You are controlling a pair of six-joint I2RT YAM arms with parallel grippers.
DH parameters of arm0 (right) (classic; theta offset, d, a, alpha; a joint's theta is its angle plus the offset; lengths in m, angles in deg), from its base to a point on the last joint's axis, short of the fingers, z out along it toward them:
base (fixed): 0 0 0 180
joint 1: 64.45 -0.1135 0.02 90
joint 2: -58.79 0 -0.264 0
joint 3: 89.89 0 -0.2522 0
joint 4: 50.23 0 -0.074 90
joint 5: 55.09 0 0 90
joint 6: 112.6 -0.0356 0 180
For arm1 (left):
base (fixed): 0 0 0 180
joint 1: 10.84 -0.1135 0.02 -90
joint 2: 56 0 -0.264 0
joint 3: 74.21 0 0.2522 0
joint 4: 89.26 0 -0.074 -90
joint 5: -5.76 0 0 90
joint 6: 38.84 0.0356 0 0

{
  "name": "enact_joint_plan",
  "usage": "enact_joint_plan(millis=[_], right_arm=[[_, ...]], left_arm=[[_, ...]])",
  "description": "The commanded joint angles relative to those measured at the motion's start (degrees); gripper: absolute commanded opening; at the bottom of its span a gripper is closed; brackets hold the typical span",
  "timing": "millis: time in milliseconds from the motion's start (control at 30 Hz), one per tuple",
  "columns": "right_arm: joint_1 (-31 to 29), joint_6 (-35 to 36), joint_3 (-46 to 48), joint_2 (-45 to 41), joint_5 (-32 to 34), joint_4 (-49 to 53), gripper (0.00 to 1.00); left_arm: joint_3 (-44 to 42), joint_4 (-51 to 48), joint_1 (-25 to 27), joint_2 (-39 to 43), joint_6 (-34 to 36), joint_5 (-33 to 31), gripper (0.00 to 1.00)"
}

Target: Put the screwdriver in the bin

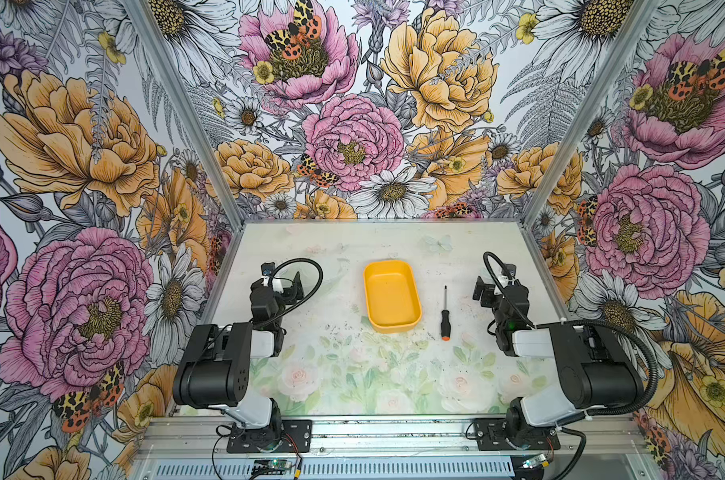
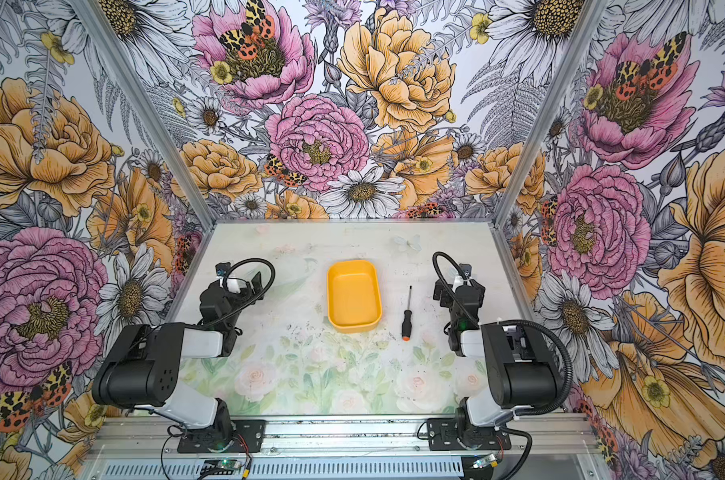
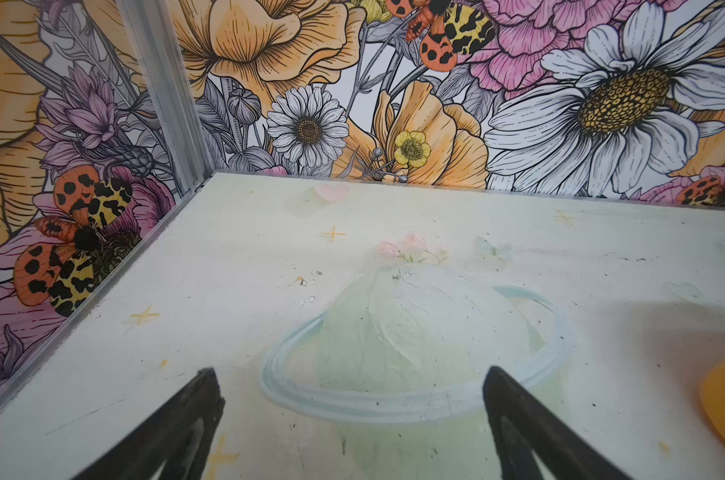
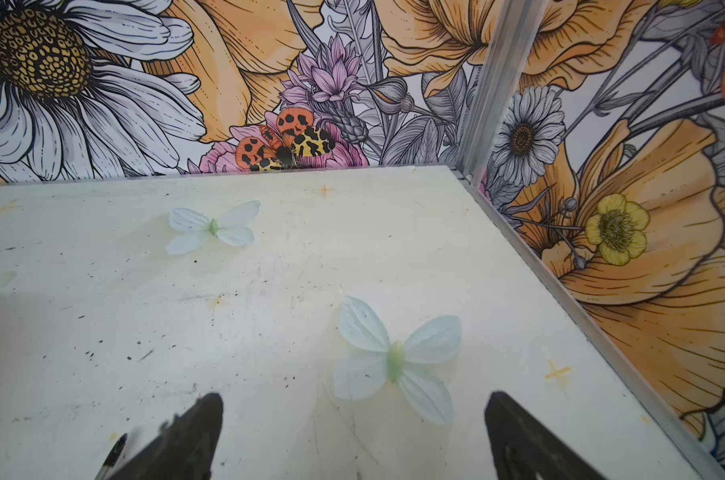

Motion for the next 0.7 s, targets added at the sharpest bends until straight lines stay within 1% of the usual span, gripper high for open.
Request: enact_joint_plan(millis=[0,667], right_arm=[[-0.21,0.48,-0.91,0.07,0.36,-1.0,1.0],[-0.02,0.28,-1.22,0.32,0.03,-0.64,1.0]], left_arm=[[0.07,0.04,0.35,0.19,-0.39,-0.98,0.99],[0.06,0.03,0.65,0.2,-0.32,-1.6,0.99]])
